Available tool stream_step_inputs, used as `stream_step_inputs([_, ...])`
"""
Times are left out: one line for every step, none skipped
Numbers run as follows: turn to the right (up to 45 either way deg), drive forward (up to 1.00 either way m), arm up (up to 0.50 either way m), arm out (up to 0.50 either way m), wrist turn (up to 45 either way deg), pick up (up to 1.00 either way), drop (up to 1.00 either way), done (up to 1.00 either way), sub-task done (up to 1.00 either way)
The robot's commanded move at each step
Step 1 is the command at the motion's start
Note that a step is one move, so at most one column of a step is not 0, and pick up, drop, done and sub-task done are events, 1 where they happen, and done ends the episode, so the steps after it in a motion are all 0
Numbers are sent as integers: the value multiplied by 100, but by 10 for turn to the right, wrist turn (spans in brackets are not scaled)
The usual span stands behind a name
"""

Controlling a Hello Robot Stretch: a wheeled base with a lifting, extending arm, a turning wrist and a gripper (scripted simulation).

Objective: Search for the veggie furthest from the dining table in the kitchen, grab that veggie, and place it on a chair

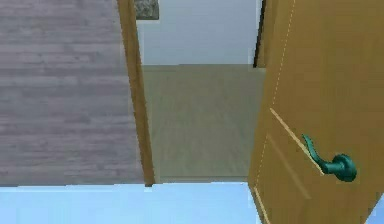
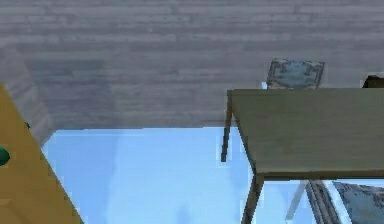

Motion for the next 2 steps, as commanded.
stream_step_inputs([0,90,0,0,0,0,0,0,0])
stream_step_inputs([210,0,0,0,0,0,0,0,0])
